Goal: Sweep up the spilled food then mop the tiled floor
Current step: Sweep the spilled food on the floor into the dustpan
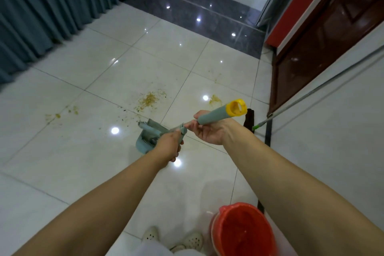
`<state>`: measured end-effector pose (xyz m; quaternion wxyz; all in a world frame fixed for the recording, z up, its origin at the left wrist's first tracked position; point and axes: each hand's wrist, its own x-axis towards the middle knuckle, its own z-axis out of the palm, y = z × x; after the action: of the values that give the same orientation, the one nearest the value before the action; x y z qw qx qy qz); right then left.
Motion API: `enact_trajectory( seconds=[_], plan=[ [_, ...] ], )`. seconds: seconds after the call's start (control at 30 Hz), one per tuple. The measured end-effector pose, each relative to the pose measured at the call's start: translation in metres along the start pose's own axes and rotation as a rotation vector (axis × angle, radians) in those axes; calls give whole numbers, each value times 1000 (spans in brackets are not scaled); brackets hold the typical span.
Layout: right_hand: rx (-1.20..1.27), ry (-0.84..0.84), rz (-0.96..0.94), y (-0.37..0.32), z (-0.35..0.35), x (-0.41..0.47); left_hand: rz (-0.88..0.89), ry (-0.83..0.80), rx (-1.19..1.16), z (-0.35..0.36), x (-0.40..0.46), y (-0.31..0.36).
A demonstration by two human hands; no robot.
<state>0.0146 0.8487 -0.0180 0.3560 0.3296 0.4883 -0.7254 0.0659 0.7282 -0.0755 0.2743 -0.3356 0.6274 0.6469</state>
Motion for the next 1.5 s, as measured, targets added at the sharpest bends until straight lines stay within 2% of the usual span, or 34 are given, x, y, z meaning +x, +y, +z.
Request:
enact_trajectory(
  seconds=[0.37,0.53,0.7,0.83,1.07,1.3,1.5],
  plan=[
    [-19,-114,-75,22,84,11,183,107,-78,-71,7,-3],
    [69,-195,-90,41,122,22,220,291,-89,-111,11,-8],
    [-76,-117,92,37,138,34,214,397,-200,-152,13,-28],
    [-76,-75,104,39,146,44,181,422,-299,-169,7,-38],
    [-471,-117,179,52,149,69,118,604,-446,-201,-1,-61],
    [-654,-260,273,29,158,93,53,891,-726,-206,-15,-74],
    [-861,-251,368,49,163,110,29,1144,-845,-189,-43,-115]
  ],
)
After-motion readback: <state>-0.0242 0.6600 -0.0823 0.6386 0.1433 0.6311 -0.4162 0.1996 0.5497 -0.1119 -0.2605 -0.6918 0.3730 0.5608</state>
